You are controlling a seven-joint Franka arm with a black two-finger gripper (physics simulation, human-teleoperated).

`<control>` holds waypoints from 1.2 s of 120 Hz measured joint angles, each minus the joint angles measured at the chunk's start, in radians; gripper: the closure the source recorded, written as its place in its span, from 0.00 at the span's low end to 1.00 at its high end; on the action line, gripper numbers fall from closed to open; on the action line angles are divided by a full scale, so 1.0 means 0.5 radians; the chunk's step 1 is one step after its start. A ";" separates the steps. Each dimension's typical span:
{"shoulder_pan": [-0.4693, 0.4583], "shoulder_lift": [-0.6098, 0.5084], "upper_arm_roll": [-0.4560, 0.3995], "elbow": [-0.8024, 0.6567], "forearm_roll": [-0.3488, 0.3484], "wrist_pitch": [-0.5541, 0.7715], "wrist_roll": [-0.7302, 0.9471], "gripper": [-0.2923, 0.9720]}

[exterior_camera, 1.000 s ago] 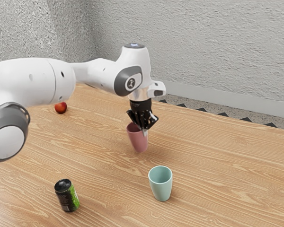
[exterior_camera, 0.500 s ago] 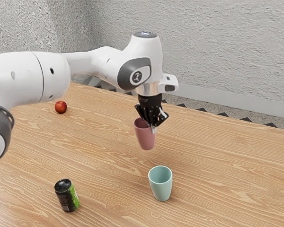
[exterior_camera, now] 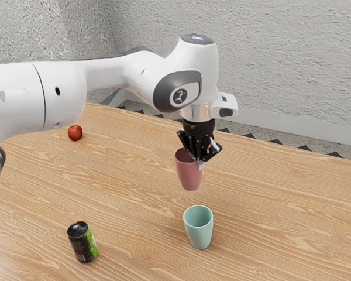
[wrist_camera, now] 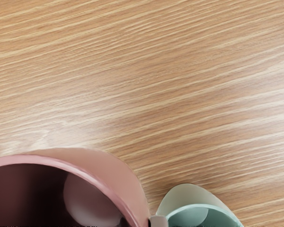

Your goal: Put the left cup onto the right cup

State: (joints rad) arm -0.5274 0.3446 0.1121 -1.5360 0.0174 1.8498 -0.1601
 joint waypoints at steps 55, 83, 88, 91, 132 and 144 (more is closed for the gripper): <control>-0.055 -0.040 -0.120 -0.061 0.046 -0.020 -0.174 0.85; -0.090 -0.088 -0.147 -0.114 0.055 -0.038 -0.273 0.85; -0.090 -0.101 -0.161 -0.133 0.055 -0.039 -0.291 0.85; -0.091 -0.107 -0.169 -0.142 0.055 -0.040 -0.302 0.85; -0.090 -0.144 -0.232 -0.200 0.056 -0.059 -0.441 0.85; -0.090 -0.144 -0.233 -0.207 0.056 -0.061 -0.473 0.85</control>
State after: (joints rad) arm -0.5727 0.2726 -0.0046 -1.6396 0.0454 1.8192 -0.3964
